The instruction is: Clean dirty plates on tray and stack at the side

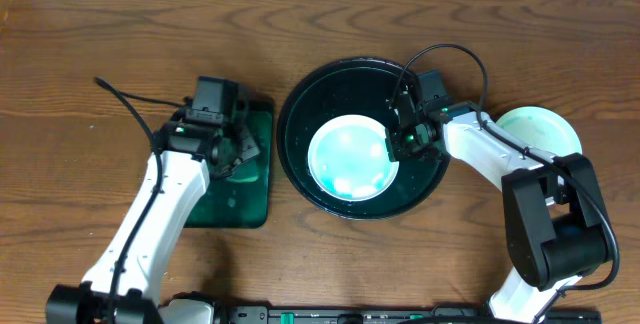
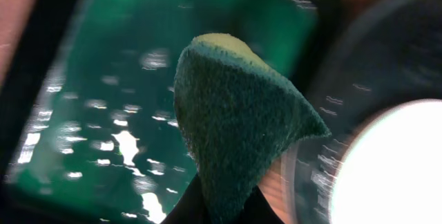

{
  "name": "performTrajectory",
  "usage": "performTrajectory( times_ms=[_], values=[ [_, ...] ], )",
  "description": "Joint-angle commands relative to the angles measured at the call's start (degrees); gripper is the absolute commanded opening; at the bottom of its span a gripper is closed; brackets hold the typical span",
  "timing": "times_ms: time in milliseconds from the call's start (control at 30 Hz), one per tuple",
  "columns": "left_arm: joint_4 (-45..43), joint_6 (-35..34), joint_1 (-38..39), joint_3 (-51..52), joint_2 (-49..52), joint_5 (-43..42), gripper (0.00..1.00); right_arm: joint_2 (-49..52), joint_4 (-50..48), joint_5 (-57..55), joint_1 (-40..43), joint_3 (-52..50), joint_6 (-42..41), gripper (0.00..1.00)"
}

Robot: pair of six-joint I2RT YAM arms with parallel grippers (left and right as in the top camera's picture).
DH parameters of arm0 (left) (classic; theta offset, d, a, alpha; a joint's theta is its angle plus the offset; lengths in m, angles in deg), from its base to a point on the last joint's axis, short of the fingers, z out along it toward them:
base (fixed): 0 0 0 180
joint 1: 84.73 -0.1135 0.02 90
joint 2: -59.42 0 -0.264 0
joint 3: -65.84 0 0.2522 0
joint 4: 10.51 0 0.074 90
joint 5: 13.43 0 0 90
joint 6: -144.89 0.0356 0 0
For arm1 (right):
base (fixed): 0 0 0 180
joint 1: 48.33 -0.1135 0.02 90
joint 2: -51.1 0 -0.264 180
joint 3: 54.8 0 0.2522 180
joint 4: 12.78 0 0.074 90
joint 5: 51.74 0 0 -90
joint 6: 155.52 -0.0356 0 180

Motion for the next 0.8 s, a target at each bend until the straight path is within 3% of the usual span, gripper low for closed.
performTrajectory(
  times_ms=[0, 100, 167, 200, 233, 433, 533, 633, 733, 767],
  values=[
    [-0.79, 1.53, -2.93, 4.94, 3.5, 5.46, 0.08, 2.45, 1.62, -0.61, -1.14, -1.84, 0.48, 0.01],
    [-1.79, 1.53, -4.59, 6.45, 6.45, 5.35, 0.13, -0.2, 3.87, -4.61, -1.57, -1.05, 0.48, 0.01],
    [-1.77, 1.55, -5.33, 6.45, 7.13, 3.89, 0.27, -3.21, 4.48, -7.96, -2.1, -1.01, 0.5, 0.01],
    [-1.68, 1.57, -5.84, 6.14, 6.6, 1.33, 0.43, -6.62, 4.81, -11.63, -2.71, -1.01, 0.5, 0.01],
    [-1.49, 1.73, -6.03, 5.81, 6.03, -0.2, 0.52, -8.74, 4.83, -13.99, -3.17, -1.01, 0.52, 0.01],
    [0.46, 1.73, -6.12, 3.96, -2.27, -5.88, 0.76, -21.31, 3.13, -32.17, -8.87, -1.01, 3.63, 0.01],
    [1.33, 1.7, -6.12, 3.87, -9.68, -6.03, 0.78, -25.42, 1.68, -36.09, -12.35, -1.01, 5.88, 0.01],
    [2.45, 1.73, -6.12, 3.87, -16.24, -6.95, 0.79, -24.81, 4.76, -31.32, -11.91, -1.09, 4.24, 0.01],
    [4.15, 1.73, -6.12, 3.87, -22.01, -7.04, 0.78, -21.33, 5.14, -22.16, -8.92, -1.38, 2.84, 0.18],
    [5.01, 1.73, -6.12, 3.87, -24.28, -7.04, 0.78, -19.37, 4.66, -18.08, -7.19, -1.38, 2.86, 0.29]
  ],
)
